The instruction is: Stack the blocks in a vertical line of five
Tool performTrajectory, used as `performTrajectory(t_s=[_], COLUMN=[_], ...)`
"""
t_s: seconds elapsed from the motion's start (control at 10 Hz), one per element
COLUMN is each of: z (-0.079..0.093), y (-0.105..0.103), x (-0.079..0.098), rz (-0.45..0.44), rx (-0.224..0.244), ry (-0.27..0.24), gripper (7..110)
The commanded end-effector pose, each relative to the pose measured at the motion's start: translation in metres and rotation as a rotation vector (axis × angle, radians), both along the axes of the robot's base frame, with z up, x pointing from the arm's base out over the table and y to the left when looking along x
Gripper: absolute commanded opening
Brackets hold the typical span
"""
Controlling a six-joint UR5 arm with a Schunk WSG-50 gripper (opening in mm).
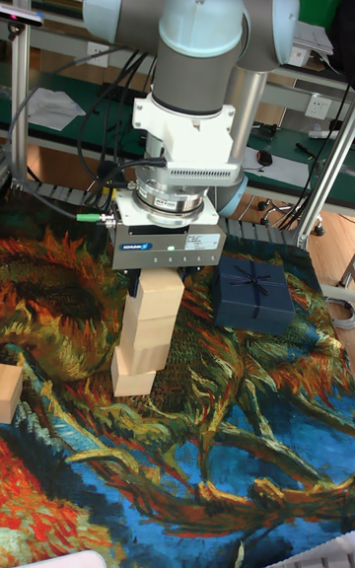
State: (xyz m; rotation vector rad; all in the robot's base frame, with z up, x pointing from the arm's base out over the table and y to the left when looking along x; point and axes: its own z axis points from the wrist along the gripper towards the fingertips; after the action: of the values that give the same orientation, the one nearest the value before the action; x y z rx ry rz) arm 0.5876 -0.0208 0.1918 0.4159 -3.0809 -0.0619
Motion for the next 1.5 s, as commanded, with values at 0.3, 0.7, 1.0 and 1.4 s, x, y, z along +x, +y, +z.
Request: performTrajectory(t_s=[0.3, 0.7, 1.0, 1.4], z=[-0.001, -0.003, -0.001, 0.0], y=[0.005, 0.006, 0.007, 0.004], x=[0.002, 0.001, -0.007, -0.007], rz=[-0.025, -0.01, -0.016, -0.029], rx=[0.023, 0.042, 0.049, 0.044], ry=[-0.01, -0.008, 0.0, -0.013], gripper=[22, 22, 22, 22])
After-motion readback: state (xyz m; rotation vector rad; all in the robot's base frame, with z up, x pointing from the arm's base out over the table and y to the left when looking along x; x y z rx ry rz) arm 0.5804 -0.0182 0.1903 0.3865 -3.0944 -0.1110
